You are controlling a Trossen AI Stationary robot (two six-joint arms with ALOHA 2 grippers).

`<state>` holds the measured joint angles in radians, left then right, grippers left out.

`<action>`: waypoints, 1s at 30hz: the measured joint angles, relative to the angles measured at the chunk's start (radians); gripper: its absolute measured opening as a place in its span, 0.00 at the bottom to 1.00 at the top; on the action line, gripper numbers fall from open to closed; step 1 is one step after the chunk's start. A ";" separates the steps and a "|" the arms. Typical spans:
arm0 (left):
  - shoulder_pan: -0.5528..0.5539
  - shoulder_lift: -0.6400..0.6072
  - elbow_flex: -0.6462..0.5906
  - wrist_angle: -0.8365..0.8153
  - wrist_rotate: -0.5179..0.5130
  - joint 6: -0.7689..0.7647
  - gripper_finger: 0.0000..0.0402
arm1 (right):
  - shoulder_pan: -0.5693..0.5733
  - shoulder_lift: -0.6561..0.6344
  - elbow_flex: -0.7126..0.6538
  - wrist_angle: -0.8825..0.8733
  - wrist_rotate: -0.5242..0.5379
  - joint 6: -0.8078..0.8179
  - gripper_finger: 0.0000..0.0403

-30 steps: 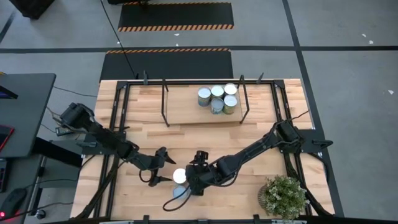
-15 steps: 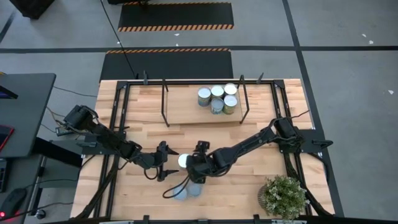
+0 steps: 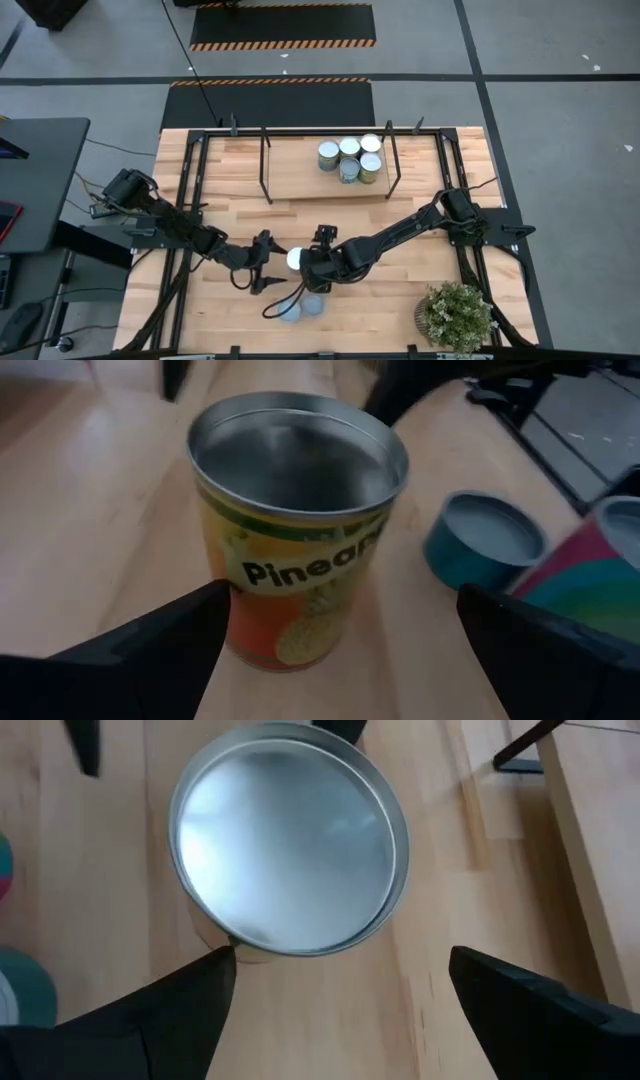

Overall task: Pick and place cans onto a shelf
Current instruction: Put the canned pineapple on the shelf

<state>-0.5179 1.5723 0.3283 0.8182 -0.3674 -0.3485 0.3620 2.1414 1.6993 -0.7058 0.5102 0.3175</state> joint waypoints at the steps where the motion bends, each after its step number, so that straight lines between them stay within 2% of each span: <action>1: 0.000 0.000 -0.001 0.006 0.012 0.006 0.99 | -0.006 0.000 0.000 -0.003 0.004 -0.006 0.93; 6: 0.000 0.000 -0.003 0.011 0.049 0.019 0.99 | -0.049 0.000 0.000 -0.034 0.004 -0.079 0.93; 9: -0.012 -0.001 0.000 -0.008 0.090 0.016 0.99 | -0.079 0.000 0.001 -0.095 0.057 -0.084 0.93; 12: -0.026 -0.001 0.001 -0.023 0.087 0.018 0.99 | -0.097 -0.005 0.000 -0.222 0.100 -0.061 0.93; 15: -0.031 -0.001 0.001 -0.024 0.070 0.029 0.99 | -0.089 -0.015 0.001 -0.270 0.078 -0.036 0.93; 23: -0.027 -0.001 0.000 -0.030 -0.029 0.042 0.99 | -0.033 -0.036 0.001 -0.239 0.024 -0.036 0.93; 30: 0.024 -0.001 0.000 -0.015 -0.081 0.040 0.99 | -0.035 -0.034 -0.018 -0.124 0.080 -0.074 0.93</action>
<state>-0.4942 1.5711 0.3283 0.8033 -0.4485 -0.3080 0.3269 2.1074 1.6816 -0.8301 0.5899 0.2435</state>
